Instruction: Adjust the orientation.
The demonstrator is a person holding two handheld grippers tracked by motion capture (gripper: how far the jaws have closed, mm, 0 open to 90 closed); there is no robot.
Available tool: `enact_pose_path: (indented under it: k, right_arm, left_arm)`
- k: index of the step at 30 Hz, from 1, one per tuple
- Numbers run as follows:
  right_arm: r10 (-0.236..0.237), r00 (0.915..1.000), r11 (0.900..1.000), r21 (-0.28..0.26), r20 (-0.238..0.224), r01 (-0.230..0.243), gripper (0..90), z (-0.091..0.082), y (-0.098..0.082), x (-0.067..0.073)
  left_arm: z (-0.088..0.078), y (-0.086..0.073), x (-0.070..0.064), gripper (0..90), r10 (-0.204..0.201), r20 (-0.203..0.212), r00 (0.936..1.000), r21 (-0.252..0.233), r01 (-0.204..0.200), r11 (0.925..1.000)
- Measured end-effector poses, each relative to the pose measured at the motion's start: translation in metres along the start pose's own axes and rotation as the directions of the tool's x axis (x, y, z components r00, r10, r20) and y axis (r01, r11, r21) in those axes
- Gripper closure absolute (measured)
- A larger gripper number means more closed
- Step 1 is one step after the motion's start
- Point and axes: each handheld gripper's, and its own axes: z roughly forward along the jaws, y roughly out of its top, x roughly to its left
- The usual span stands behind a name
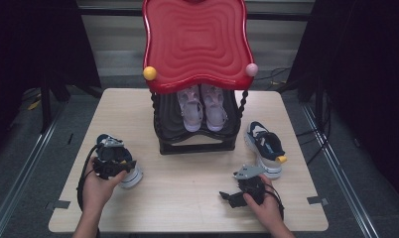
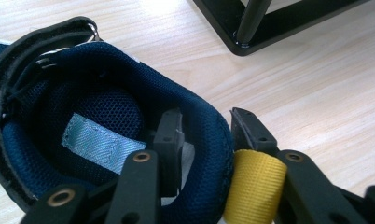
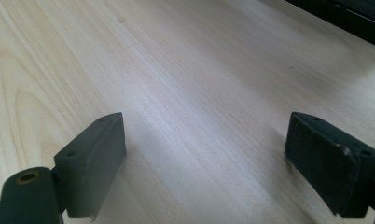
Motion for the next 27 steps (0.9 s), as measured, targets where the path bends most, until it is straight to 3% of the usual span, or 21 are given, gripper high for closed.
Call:
enact_pose_path:
  k: [5, 12, 16, 18, 22, 24, 27]
  right_arm:
    - [-0.001, 1.0000, 1.000, 0.000, 0.000, 0.001, 12.0, 0.000, 0.000, 0.000]
    - [-0.001, 1.0000, 1.000, 0.000, 0.000, 0.001, 12.0, 0.000, 0.000, 0.000]
    - [-0.001, 1.0000, 1.000, 0.000, 0.000, 0.001, 12.0, 0.000, 0.000, 0.000]
    - [-0.001, 1.0000, 1.000, 0.000, 0.000, 0.001, 12.0, 0.000, 0.000, 0.000]
    - [-0.001, 1.0000, 1.000, 0.000, 0.000, 0.001, 12.0, 0.000, 0.000, 0.000]
    - [-0.001, 1.0000, 1.000, 0.000, 0.000, 0.001, 12.0, 0.000, 0.000, 0.000]
    - [0.002, 1.0000, 1.000, 0.001, 0.000, -0.002, 12.0, 0.000, 0.000, 0.000]
  left_arm:
    - [0.006, 0.003, -0.011, 65.9, -0.025, 0.006, 0.9997, -0.042, 0.025, 0.9988]
    - [0.016, 0.013, -0.025, 65.9, -0.004, 0.040, 0.9992, -0.038, 0.005, 0.9993]
    - [0.019, 0.016, -0.030, 64.3, 0.027, 0.049, 0.9985, -0.030, -0.025, 0.9992]
    - [0.018, 0.017, -0.029, 57.6, 0.033, 0.066, 0.9972, -0.028, -0.031, 0.9991]
    - [0.012, 0.020, -0.028, 44.2, 0.082, 0.076, 0.9937, -0.014, -0.081, 0.9966]
    - [0.010, 0.022, -0.027, 41.0, 0.106, 0.085, 0.9907, 0.009, -0.107, 0.9942]
    - [0.008, 0.025, -0.025, 35.8, 0.110, 0.104, 0.9885, 0.040, -0.114, 0.9926]
